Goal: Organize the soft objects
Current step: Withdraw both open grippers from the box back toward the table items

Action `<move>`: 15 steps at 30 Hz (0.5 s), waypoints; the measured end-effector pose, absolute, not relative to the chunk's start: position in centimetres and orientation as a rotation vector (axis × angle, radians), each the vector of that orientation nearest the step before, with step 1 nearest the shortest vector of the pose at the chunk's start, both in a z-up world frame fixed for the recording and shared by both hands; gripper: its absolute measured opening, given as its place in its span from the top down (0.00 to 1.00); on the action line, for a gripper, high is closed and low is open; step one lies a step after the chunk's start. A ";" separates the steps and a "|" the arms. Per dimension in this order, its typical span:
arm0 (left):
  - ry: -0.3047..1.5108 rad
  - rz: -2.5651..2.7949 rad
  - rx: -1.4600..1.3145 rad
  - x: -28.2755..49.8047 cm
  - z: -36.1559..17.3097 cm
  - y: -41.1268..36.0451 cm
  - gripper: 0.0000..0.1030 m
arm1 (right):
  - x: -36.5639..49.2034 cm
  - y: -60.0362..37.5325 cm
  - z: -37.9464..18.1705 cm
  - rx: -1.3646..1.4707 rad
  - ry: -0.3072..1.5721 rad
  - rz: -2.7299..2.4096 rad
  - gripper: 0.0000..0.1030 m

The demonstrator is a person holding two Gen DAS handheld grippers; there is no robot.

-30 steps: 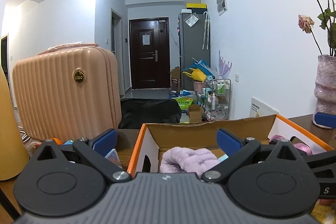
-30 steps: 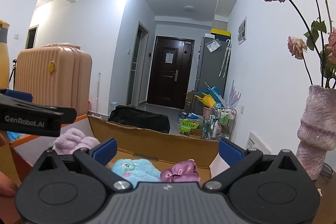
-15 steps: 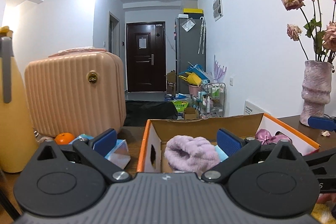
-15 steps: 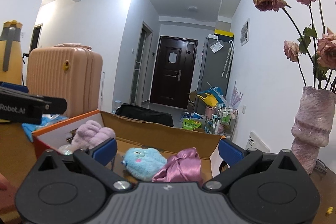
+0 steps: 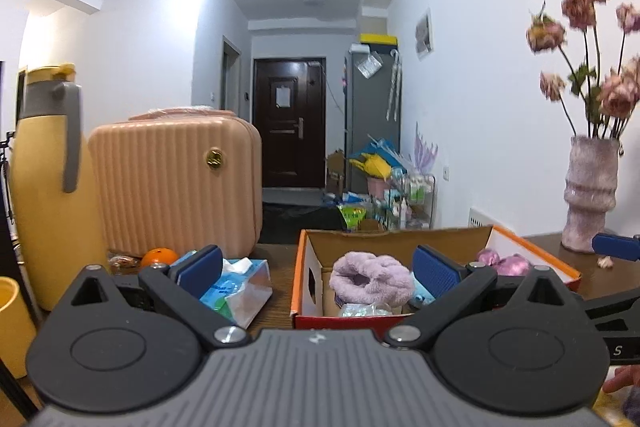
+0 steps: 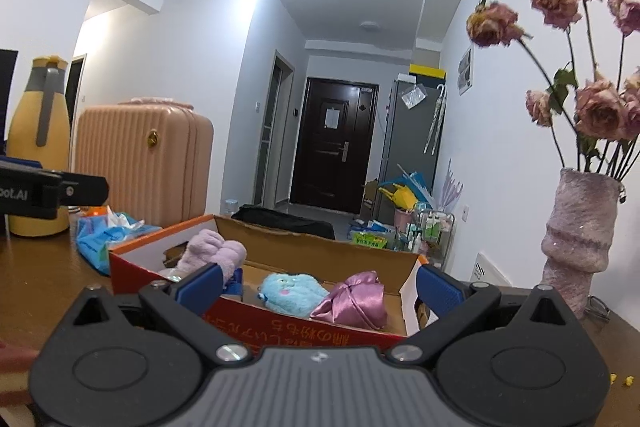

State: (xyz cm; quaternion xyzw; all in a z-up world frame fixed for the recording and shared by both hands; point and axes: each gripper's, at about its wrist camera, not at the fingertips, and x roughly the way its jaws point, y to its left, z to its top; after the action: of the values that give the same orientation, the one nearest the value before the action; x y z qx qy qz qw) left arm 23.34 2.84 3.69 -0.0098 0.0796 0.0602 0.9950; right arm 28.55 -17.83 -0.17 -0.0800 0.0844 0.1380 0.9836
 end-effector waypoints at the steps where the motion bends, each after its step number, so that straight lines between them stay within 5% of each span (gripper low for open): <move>1: 0.148 0.130 -0.030 22.7 3.8 2.9 0.00 | 28.1 -17.9 0.0 -0.161 0.161 0.277 0.00; 15: 0.130 0.128 -0.058 17.4 4.5 2.7 0.00 | 22.2 -18.6 1.8 -0.157 0.131 0.265 0.00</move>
State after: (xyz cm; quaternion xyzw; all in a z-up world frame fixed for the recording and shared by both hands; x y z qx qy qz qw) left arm 17.39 2.68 4.53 -0.0291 0.0651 0.0641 0.9954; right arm 22.25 -18.57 1.83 -0.0781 0.0652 0.1317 0.9861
